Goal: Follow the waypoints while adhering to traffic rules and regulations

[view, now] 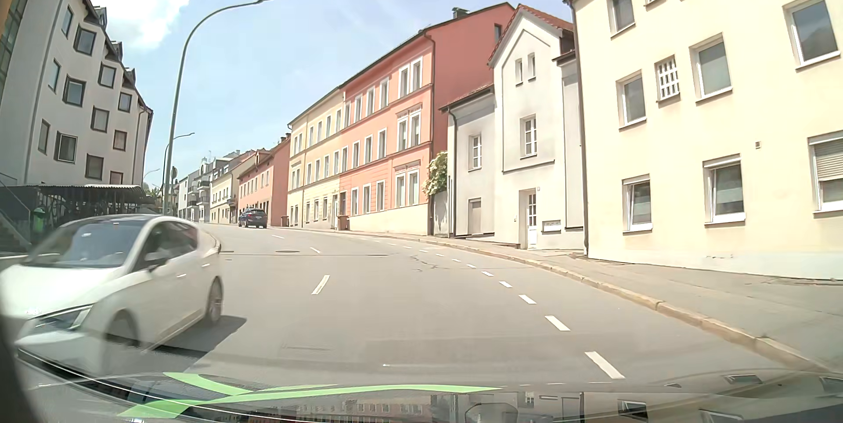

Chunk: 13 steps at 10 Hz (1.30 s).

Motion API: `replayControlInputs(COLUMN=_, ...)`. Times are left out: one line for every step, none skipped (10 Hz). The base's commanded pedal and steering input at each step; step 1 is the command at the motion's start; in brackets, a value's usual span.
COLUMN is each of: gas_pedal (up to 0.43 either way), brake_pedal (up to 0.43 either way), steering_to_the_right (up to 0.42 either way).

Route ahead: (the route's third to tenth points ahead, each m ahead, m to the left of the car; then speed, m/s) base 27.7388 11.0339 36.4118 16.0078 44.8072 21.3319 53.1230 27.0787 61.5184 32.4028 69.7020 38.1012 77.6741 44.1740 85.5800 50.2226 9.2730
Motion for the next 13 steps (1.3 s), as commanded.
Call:
replayControlInputs(gas_pedal=0.228, brake_pedal=0.0, steering_to_the_right=-0.039)
replayControlInputs(gas_pedal=0.228, brake_pedal=0.0, steering_to_the_right=-0.041)
replayControlInputs(gas_pedal=0.228, brake_pedal=0.0, steering_to_the_right=-0.044)
replayControlInputs(gas_pedal=0.228, brake_pedal=0.0, steering_to_the_right=-0.047)
replayControlInputs(gas_pedal=0.228, brake_pedal=0.0, steering_to_the_right=-0.052)
replayControlInputs(gas_pedal=0.228, brake_pedal=0.0, steering_to_the_right=-0.057)
replayControlInputs(gas_pedal=0.228, brake_pedal=0.0, steering_to_the_right=-0.063)
replayControlInputs(gas_pedal=0.228, brake_pedal=0.0, steering_to_the_right=-0.068)
replayControlInputs(gas_pedal=0.228, brake_pedal=0.0, steering_to_the_right=-0.071)
replayControlInputs(gas_pedal=0.228, brake_pedal=0.0, steering_to_the_right=-0.076)
replayControlInputs(gas_pedal=0.22, brake_pedal=0.0, steering_to_the_right=-0.083)
replayControlInputs(gas_pedal=0.22, brake_pedal=0.0, steering_to_the_right=-0.09)
replayControlInputs(gas_pedal=0.22, brake_pedal=0.0, steering_to_the_right=-0.096)
